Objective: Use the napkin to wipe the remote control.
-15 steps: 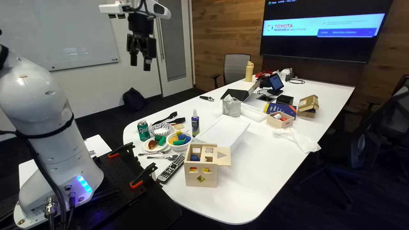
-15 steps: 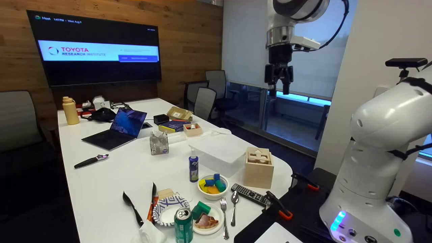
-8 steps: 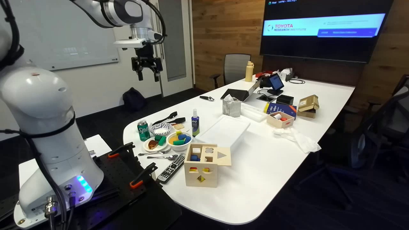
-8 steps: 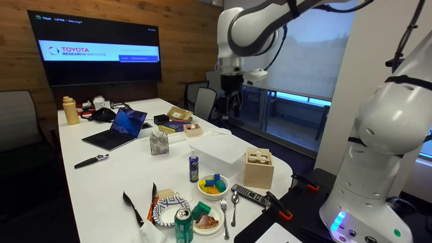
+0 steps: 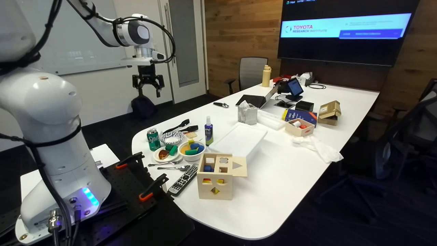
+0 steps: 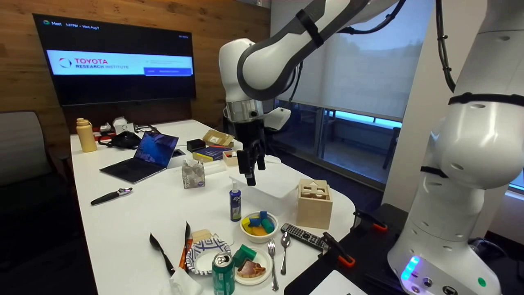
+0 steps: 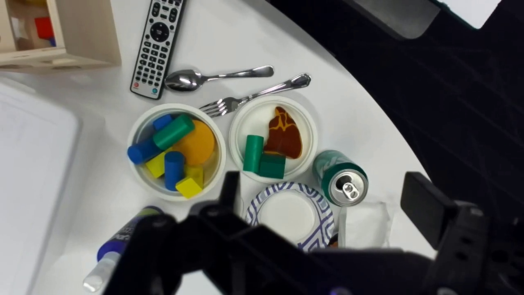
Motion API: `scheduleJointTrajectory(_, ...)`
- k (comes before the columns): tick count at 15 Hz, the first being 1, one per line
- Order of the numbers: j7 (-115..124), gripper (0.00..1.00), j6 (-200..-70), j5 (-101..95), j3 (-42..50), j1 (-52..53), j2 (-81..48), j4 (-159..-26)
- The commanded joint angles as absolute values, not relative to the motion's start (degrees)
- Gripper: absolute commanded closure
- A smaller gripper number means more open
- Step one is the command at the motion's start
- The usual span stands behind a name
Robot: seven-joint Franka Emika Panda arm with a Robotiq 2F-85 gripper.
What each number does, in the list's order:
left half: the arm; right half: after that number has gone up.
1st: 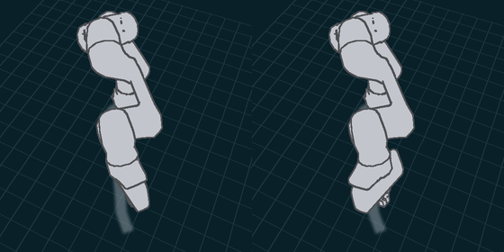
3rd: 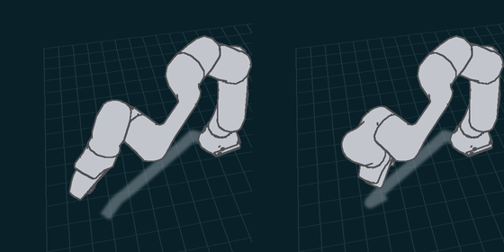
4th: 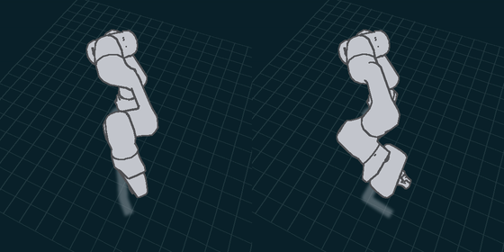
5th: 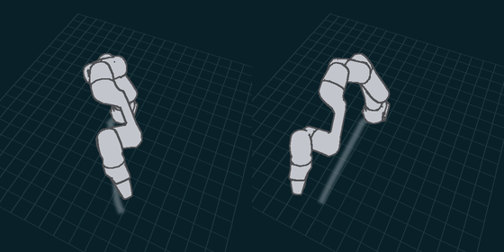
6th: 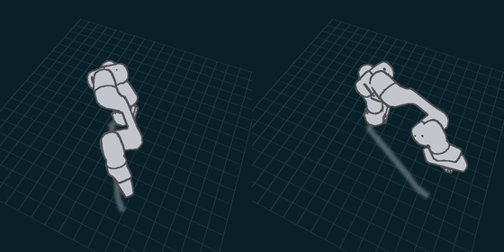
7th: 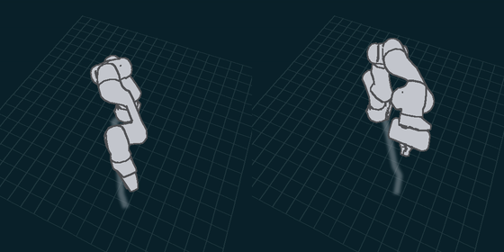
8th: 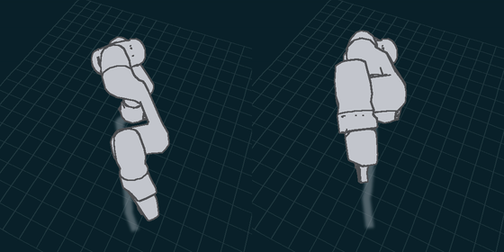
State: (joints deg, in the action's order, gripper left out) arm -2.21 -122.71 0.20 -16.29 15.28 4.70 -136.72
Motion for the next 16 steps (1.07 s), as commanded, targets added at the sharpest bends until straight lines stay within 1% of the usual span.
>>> scheduleJointTrajectory(1, -2.3, 0.00, -122.5, 0.2, -15.7, 15.3, 5.3, -136.7)
scheduleJointTrajectory(3, -2.4, 0.00, -122.5, 0.2, -15.7, 15.2, 5.8, -136.8)
scheduleJointTrajectory(4, -0.8, 0.05, -122.0, -1.5, -15.9, 15.0, 4.4, -136.0)
scheduleJointTrajectory(7, 3.9, 0.00, -134.5, -11.4, -18.5, 16.5, -6.6, -132.1)
scheduleJointTrajectory(10, 10.7, 0.00, -148.0, -24.6, -17.5, 19.5, -15.5, -129.0)
scheduleJointTrajectory(13, 14.8, 0.00, -153.3, -31.3, -14.0, 25.5, -26.7, -121.8)
scheduleJointTrajectory(16, 11.7, 0.00, -154.3, -28.7, -12.1, 30.4, -38.0, -112.6)
